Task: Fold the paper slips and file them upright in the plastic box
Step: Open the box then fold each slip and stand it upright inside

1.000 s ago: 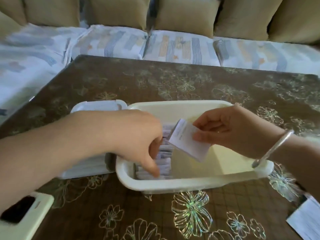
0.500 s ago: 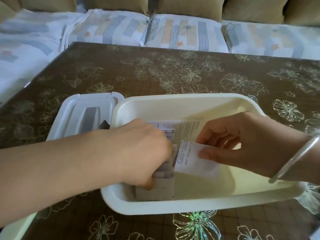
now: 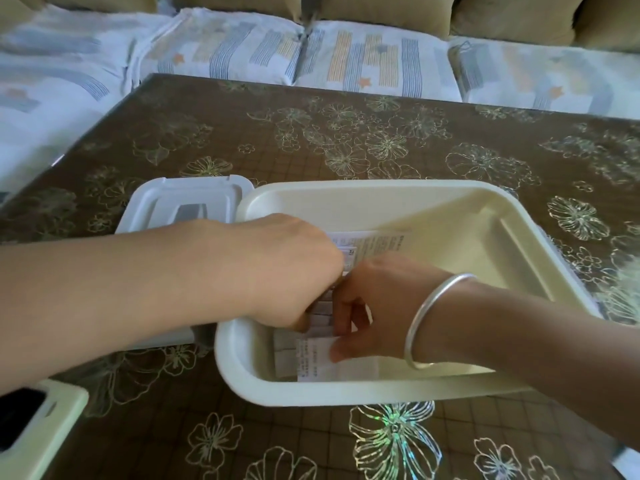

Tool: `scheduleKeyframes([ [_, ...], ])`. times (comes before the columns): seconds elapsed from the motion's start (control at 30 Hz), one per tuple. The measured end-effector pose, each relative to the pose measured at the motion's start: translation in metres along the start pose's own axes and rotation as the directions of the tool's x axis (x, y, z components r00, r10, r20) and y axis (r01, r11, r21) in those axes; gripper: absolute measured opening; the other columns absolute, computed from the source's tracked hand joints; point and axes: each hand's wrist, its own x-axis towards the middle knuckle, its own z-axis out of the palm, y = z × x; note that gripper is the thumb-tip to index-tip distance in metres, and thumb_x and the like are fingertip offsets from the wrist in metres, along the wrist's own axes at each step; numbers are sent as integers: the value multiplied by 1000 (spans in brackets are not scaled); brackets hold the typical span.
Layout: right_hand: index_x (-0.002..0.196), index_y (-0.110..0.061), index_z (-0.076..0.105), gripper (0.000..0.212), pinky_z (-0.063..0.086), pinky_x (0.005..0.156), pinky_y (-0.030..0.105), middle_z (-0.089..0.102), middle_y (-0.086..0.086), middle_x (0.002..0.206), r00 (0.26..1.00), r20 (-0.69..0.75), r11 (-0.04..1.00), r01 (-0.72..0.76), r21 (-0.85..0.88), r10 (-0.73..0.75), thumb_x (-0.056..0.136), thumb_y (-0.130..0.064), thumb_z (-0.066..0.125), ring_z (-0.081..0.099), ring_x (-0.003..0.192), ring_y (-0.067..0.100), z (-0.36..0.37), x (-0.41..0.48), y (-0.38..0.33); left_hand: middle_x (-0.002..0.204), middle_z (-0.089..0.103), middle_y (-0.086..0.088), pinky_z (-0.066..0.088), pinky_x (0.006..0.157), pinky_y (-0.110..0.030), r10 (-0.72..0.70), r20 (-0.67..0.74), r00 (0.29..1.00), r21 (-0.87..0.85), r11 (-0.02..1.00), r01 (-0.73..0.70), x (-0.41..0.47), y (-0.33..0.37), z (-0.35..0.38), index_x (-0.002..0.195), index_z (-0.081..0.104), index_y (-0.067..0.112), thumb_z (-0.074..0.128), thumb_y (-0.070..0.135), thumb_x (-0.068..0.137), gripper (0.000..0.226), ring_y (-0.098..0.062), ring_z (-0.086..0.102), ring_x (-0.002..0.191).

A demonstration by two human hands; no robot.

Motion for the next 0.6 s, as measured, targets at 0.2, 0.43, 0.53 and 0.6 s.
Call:
scheduleKeyframes([
  [0.2, 79, -31, 62, 32, 37, 69, 26, 50, -12, 77, 999, -51, 991, -24, -134, 17, 73, -62, 69, 51, 81, 15, -4, 3, -7, 69, 52, 8, 42, 64, -25, 6, -37, 999, -20, 1000, -6, -11, -1, -8, 71, 55, 27, 64, 43, 86, 23, -7, 50, 66],
  [0.43, 64, -23, 51, 44, 44, 71, 28, 48, -11, 58, 1000, -7, 988, -6, -152, 5, 74, -61, 69, 56, 80, 15, -2, 9, -17, 83, 64, 18, 39, 96, -32, 46, -402, 914, -171, 977, -124, -24, -25, 8, 92, 70, 32, 43, 30, 88, 27, -9, 55, 96],
  [0.53, 65, -23, 58, 37, 51, 76, 28, 54, -9, 51, 1000, 19, 994, 12, -104, -10, 75, -57, 70, 58, 72, 9, 0, 11, -19, 71, 59, 23, 43, 91, -33, 6, -470, 883, -335, 924, -185, -28, -30, 14, 78, 68, 38, 38, 26, 77, 32, -5, 56, 87],
  [0.6, 64, -25, 55, 35, 52, 74, 27, 57, -11, 57, 999, 36, 997, 28, -79, -25, 75, -54, 72, 59, 71, 9, 2, 12, -18, 74, 63, 24, 44, 92, -36, -10, -476, 879, -388, 900, -200, -29, -31, 16, 76, 64, 43, 37, 24, 78, 32, -1, 54, 86],
])
